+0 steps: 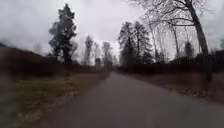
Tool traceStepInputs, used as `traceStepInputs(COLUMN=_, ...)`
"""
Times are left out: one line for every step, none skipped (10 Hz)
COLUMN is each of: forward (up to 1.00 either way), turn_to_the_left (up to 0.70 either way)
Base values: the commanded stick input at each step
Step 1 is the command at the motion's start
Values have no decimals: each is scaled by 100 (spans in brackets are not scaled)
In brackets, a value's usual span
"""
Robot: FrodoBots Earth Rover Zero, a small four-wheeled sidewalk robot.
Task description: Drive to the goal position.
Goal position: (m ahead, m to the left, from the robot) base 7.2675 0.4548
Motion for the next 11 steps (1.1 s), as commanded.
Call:
traceStepInputs(forward=70, turn_to_the_left=0)
traceStepInputs(forward=70, turn_to_the_left=0)
traceStepInputs(forward=70, turn_to_the_left=0)
traceStepInputs(forward=70, turn_to_the_left=0)
traceStepInputs(forward=70, turn_to_the_left=0)
traceStepInputs(forward=70, turn_to_the_left=0)
traceStepInputs(forward=70, turn_to_the_left=0)
traceStepInputs(forward=70, turn_to_the_left=0)
traceStepInputs(forward=70, turn_to_the_left=0)
traceStepInputs(forward=70, turn_to_the_left=0)
traceStepInputs(forward=70, turn_to_the_left=0)
